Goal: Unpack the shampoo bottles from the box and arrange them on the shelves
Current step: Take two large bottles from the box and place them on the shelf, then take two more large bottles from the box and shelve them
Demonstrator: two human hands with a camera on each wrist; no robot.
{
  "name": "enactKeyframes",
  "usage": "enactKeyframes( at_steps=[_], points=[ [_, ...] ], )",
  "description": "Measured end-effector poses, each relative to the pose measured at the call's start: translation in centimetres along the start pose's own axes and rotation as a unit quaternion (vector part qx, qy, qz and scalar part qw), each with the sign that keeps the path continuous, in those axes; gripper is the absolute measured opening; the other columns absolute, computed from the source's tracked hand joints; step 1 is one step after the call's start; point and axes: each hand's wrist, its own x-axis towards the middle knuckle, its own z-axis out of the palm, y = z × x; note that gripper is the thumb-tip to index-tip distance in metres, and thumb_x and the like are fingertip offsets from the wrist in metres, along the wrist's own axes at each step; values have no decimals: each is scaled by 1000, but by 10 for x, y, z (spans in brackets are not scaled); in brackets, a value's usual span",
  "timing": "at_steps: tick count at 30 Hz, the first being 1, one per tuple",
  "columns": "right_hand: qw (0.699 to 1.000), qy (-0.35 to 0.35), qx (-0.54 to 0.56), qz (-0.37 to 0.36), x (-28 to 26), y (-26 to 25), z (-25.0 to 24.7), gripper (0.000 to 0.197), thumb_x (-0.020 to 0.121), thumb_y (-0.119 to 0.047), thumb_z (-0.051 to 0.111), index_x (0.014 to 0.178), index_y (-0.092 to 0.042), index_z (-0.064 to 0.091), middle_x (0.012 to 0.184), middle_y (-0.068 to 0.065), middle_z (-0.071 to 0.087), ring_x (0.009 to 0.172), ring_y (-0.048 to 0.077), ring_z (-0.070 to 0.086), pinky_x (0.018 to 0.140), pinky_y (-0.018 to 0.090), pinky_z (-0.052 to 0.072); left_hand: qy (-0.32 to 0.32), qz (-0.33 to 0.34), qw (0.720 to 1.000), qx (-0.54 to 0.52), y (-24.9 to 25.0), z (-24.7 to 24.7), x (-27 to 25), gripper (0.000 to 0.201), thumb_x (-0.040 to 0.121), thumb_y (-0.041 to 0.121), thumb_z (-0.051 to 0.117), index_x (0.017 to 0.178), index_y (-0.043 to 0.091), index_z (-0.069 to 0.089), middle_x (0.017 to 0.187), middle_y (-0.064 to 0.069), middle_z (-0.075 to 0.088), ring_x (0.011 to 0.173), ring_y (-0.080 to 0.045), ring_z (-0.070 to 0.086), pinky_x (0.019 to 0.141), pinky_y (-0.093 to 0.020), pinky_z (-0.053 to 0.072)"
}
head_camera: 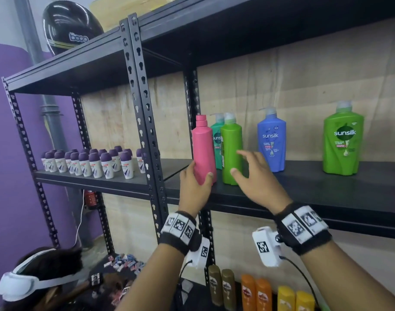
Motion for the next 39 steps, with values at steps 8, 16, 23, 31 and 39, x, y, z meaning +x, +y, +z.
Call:
enactKeyframes(
  at_steps=[8, 16, 23, 31, 39],
  points=[
    [995, -16, -55, -76, -72, 20, -6, 9, 98, -29, 54, 102, -33, 61, 95, -19, 57, 88, 2, 58, 76, 28, 51, 12, 106, 994, -29, -3, 14, -65, 10, 97, 31, 66, 105, 25, 67, 92, 10, 66, 84, -5, 64, 74, -22, 53],
    [979, -166, -121, 8, -133, 73, 14, 15, 99, -39, 47, 95, -33, 60, 96, -17, 59, 88, 3, 57, 81, 34, 53, -168, 38, 985, 22, -55, 64, -132, 20, 94, 44, 58, 95, 27, 69, 86, 14, 68, 81, -2, 64, 72, -20, 53],
    [948, -269, -105, 131, -224, 134, 47, 14, 95, -31, 53, 94, -26, 67, 97, -12, 61, 91, 8, 58, 81, 25, 42, -375, -58, 919, 105, -106, 109, -208, 24, 93, 39, 58, 96, 20, 72, 93, -3, 75, 92, -20, 71, 87, -35, 57],
    [873, -376, -94, 297, -325, 183, 69, 21, 100, -26, 52, 82, -20, 61, 88, -3, 65, 83, 14, 62, 76, 34, 47, -509, -113, 830, 195, -143, 137, -284, 44, 100, 44, 50, 66, 16, 49, 78, -5, 66, 85, -29, 68, 70, -29, 41],
    [804, -419, -107, 407, -400, 213, 80, 23, 102, -27, 48, 94, -15, 66, 102, 2, 67, 86, 18, 60, 74, 32, 48, -572, -170, 770, 224, -168, 147, -347, 44, 102, 43, 49, 74, 11, 61, 88, -18, 71, 91, -37, 67, 73, -35, 49]
  ],
)
